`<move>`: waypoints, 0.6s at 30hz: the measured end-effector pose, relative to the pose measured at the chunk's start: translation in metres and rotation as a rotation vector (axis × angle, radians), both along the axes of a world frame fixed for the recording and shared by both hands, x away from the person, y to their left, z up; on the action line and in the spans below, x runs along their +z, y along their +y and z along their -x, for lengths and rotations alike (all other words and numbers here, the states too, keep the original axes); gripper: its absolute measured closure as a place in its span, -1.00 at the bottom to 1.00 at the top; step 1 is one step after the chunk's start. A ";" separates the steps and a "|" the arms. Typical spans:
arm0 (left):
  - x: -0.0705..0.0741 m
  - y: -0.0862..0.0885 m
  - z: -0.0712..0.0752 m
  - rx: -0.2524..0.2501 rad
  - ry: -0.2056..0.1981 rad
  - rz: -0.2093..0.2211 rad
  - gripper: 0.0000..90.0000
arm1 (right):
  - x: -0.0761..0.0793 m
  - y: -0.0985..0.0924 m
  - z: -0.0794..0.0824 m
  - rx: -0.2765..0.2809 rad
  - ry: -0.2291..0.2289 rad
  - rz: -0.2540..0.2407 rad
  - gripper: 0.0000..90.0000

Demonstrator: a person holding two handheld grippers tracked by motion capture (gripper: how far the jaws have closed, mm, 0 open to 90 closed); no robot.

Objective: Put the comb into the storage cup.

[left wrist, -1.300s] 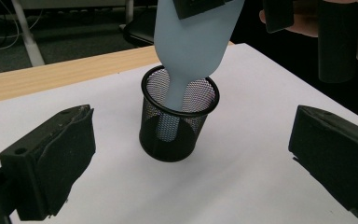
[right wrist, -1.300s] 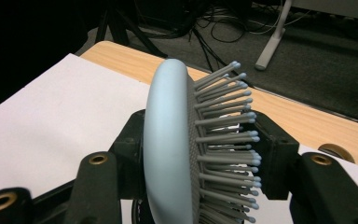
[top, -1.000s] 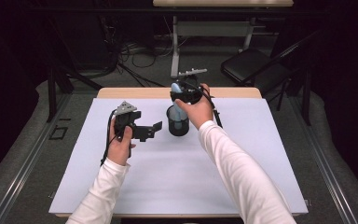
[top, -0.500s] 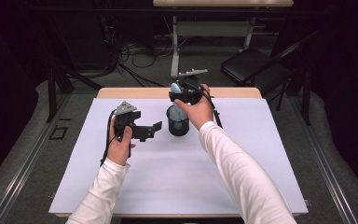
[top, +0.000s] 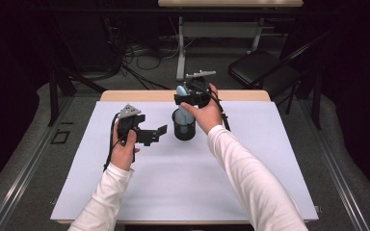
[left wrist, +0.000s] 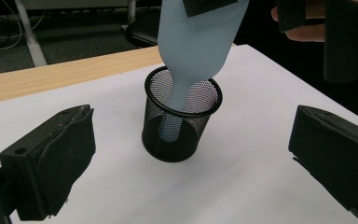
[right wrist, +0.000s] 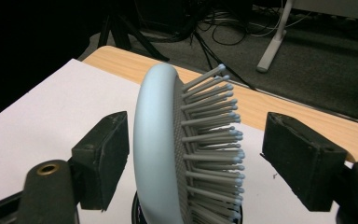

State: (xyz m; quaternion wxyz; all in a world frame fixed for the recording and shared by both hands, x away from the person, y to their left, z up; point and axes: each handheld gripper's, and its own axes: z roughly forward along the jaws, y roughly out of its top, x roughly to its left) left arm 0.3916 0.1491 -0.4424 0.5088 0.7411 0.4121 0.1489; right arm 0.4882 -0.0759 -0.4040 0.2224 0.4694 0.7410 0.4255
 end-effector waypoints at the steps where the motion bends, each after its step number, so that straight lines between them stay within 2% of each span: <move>1: 0.000 0.000 0.000 -0.001 0.000 -0.003 -0.99 | 0.001 0.000 0.000 -0.001 -0.001 0.000 -0.54; 7: 0.000 0.000 0.001 -0.001 -0.002 0.001 -0.99 | 0.003 -0.003 0.003 -0.004 0.002 0.021 -0.67; 11: 0.000 0.000 0.000 0.000 -0.001 0.002 -0.99 | 0.005 -0.005 0.004 -0.012 -0.011 -0.004 -0.68; 18: 0.001 0.001 0.000 0.003 -0.003 0.003 -0.99 | 0.008 -0.009 0.006 -0.032 -0.023 -0.018 -0.68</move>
